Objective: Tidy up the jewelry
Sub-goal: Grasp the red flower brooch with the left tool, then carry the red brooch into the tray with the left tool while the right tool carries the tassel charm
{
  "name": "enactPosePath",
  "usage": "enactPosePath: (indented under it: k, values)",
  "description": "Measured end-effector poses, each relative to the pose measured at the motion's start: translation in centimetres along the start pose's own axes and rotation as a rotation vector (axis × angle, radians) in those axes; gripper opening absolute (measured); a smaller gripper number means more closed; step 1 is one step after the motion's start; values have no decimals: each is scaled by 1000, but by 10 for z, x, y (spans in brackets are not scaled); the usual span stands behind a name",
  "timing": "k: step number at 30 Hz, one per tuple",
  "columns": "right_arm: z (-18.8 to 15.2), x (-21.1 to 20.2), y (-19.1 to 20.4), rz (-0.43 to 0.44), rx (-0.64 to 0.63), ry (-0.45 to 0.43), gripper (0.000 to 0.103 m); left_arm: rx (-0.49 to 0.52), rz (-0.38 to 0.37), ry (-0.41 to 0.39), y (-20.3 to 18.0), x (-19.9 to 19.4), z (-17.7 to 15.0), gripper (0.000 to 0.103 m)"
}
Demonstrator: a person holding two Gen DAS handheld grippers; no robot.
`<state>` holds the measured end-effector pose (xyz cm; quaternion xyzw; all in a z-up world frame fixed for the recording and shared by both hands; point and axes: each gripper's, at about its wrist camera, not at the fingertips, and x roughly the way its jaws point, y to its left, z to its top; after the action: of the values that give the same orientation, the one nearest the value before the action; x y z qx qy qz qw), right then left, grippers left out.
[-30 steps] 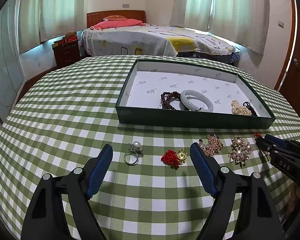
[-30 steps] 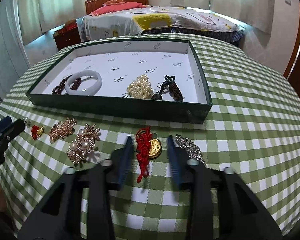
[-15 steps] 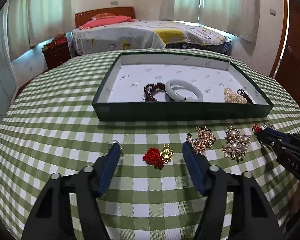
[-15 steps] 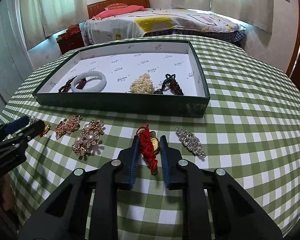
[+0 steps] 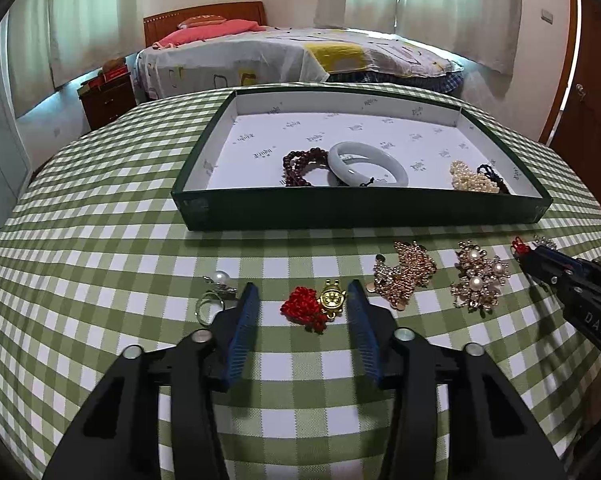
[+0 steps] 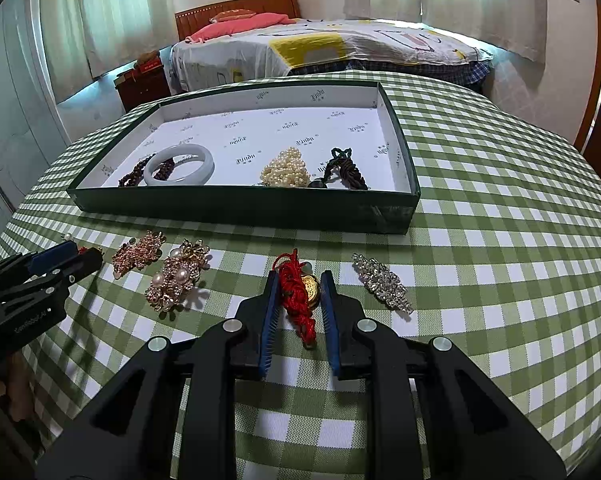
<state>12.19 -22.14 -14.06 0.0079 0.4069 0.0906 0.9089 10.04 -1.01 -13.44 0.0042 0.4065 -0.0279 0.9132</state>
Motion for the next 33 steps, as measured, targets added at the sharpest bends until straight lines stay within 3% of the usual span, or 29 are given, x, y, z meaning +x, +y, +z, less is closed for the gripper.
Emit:
enactPosePath:
  k: [5,23,33]
  values:
    - [-2,-2,0,3,2,-9,20,14,1,-12,0,-1,-1,18]
    - [-1,-15,0,23,15,-44,20,-21,-29,-75,6,-16,5,16]
    - [21,-36,1,47,22,-109,20,-32,-46,-139,3,-35,27,16]
